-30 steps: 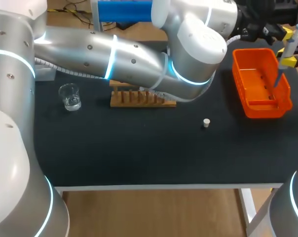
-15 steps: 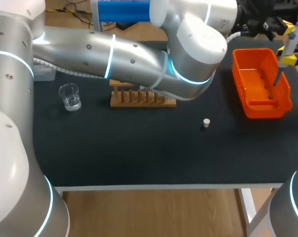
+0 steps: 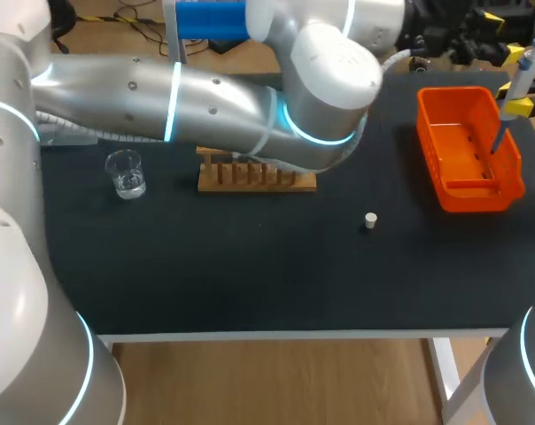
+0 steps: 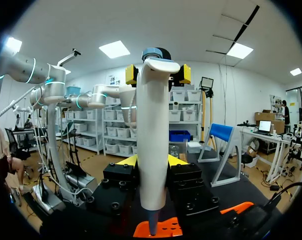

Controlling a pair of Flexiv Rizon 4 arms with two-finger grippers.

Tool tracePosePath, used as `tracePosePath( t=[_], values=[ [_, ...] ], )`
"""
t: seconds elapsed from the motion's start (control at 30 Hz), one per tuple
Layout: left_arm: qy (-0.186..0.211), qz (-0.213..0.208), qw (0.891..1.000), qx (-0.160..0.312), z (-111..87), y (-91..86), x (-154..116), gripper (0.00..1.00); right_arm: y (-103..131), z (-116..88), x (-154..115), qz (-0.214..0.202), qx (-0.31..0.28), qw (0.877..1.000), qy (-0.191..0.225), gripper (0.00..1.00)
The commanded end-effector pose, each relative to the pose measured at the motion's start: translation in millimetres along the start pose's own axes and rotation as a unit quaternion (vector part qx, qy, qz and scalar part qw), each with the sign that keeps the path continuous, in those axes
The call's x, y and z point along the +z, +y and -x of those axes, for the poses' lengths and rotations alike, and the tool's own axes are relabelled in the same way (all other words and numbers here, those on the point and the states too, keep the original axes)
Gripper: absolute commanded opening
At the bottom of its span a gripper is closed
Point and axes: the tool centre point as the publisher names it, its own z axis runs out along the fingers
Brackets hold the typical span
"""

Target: Invert the test tube, pick up the pipette, mount the tip to pipette, aspirate from beaker and dispense into the tube, eject the tip, return the pipette, and cap with the stopper.

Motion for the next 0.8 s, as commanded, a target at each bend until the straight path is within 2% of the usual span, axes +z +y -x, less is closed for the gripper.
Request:
tracePosePath(
  t=[0.03,0.17,0.33,0.57,0.8],
  values=[
    [0.017,-0.064,0.998,0.001,3.4,10.7,-53,1.00,1,1,-2,-0.001,0.000,1.000,0.002,0.00],
    [0.014,-0.072,0.997,0.004,2.3,18.1,-86,1.00,1,1,-2,-0.001,0.000,1.000,0.002,0.00],
    [0.020,-0.092,0.996,-0.005,-4.3,30.6,-113,1.00,1,1,-2,-0.001,0.000,1.000,0.002,0.00],
    [0.019,-0.111,0.994,-0.012,-19.4,57.5,-154,1.00,1,1,-2,-0.001,0.000,1.000,0.002,0.00],
    [-0.004,-0.130,0.991,-0.016,-38.7,84.7,-192,1.00,1,1,-2,-0.001,0.000,1.000,0.002,0.00]
  ],
)
